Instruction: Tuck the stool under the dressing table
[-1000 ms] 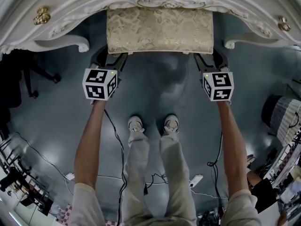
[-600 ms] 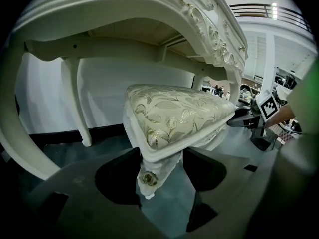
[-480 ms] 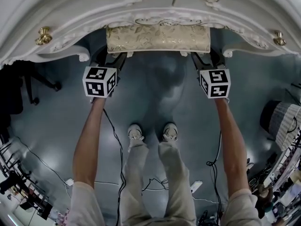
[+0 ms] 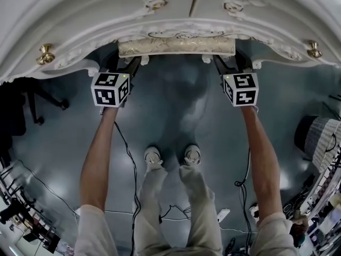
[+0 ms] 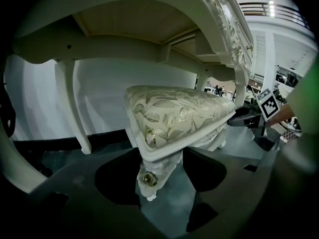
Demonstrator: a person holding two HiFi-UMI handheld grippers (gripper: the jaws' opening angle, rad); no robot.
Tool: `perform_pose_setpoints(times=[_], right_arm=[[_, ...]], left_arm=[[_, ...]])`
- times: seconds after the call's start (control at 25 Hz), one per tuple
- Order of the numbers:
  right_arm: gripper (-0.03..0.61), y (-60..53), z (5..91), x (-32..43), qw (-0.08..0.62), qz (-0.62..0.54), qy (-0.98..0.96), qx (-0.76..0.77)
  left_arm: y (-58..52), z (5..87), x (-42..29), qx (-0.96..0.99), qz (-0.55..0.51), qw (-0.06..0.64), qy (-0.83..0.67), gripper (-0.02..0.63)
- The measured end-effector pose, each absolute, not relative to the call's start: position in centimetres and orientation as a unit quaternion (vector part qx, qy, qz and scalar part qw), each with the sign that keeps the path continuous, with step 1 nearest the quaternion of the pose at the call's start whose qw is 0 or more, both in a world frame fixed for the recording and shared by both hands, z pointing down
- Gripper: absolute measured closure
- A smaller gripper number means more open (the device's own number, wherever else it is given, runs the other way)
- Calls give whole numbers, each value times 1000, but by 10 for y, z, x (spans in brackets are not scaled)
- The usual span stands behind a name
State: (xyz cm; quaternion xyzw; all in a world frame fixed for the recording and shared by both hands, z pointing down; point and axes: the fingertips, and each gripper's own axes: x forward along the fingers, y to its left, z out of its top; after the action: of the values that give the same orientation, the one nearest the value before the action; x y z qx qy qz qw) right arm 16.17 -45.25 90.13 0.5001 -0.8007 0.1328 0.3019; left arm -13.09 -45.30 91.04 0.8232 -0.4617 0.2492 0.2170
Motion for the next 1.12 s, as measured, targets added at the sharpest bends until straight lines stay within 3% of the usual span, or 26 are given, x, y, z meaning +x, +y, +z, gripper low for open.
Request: perform_pose_setpoints(times=[0.48,0.84,1.12], right_arm=[[316,-455,903,163,314,141,-789,509],[400,-404,882,168,301,165,-783,519],[495,-360,838,161,274,176,-780,533]], left_arm=[[-457,909,-132,817,245,226,-471,356],[-416,885,-133,811,225,254,-476,362],[-374,842,-127,818,217,248,-472,433]])
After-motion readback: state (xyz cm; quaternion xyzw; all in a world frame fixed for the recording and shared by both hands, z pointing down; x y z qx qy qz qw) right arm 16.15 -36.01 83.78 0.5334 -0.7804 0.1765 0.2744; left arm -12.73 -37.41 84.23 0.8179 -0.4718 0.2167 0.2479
